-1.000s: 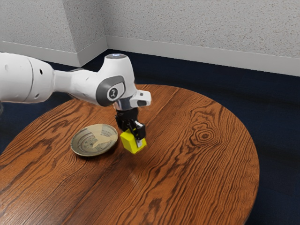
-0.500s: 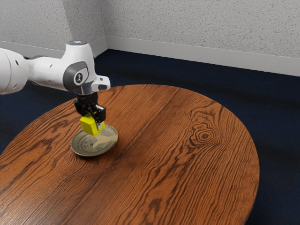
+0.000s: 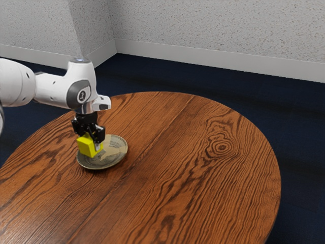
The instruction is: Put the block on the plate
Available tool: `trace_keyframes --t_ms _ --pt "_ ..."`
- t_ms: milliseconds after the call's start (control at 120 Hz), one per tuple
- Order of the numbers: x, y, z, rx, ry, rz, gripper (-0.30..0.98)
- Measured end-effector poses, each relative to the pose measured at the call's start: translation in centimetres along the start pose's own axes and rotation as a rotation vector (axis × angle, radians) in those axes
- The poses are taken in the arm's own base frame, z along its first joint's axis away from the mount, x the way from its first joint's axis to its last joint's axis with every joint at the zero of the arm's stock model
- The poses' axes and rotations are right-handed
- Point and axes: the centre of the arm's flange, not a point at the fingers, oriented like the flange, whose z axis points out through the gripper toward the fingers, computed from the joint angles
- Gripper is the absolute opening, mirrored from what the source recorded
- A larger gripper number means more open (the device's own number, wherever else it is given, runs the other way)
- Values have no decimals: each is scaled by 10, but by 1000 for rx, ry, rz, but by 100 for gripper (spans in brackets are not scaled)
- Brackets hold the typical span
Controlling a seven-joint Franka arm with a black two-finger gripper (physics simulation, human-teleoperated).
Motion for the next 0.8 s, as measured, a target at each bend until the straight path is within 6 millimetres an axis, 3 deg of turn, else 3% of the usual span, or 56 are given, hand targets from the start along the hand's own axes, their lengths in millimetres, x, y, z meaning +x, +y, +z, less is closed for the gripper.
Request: trace_keyframes --t_ms 400,650,733,800 --pt "30 -10 17 14 3 1 37" --pt "31 -6 15 7 8 19 57" --pt "30 -7 6 8 18 23 61" --pt "29 -8 -16 12 46 25 63"
